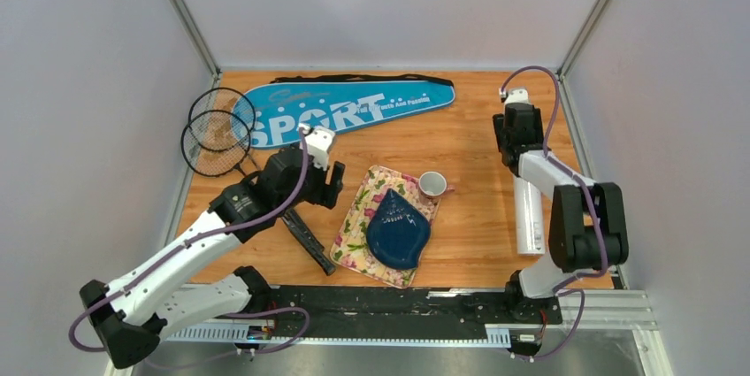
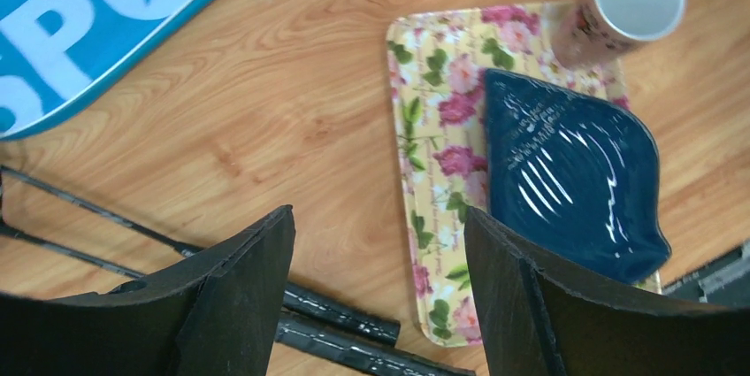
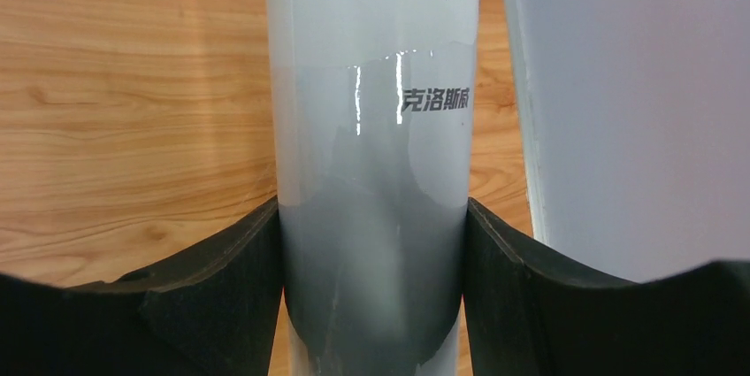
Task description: Pack up the badminton gear
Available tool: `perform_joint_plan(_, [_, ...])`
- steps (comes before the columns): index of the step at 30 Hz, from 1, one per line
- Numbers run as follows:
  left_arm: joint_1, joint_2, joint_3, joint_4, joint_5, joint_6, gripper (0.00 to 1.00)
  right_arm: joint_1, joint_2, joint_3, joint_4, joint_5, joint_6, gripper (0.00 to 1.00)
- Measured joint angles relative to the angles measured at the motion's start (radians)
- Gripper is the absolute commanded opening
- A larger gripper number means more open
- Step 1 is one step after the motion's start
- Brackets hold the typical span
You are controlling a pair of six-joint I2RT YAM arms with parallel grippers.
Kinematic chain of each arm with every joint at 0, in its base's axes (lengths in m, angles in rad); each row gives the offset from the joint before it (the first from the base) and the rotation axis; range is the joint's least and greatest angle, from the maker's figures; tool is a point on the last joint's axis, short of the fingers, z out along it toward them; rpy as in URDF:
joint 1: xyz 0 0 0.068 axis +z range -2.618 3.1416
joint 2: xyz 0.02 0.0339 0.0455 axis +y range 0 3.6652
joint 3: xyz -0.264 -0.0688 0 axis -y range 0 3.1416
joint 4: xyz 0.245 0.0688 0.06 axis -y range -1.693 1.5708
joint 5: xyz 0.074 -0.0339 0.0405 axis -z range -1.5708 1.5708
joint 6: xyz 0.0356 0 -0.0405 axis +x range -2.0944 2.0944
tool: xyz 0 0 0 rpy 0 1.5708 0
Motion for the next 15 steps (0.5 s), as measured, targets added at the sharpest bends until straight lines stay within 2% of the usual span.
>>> perform_joint_plan(3, [0.108,-0.049,-0.034,0.005,0.033,-0.021,0.79,-0.093,0.122,0.067,-0.011,-0.089,-0.023,0.24])
perform_joint_plan(6, [0.266,-0.048,-0.085,0.007,0.126,-0.056,0.79,-0.147,0.238,0.166,-0.038,-0.152,-0.042,0.28])
perform_joint_plan(11, [0.475,0.042,-0.149,0.039,0.323,-0.135,0.78,-0.163,0.316,0.235,-0.064,-0.194,-0.074,0.34])
perform_joint_plan(15, [0.619,0.100,-0.208,0.134,0.475,-0.237,0.78,-0.163,0.362,0.277,-0.114,-0.216,-0.093,0.39])
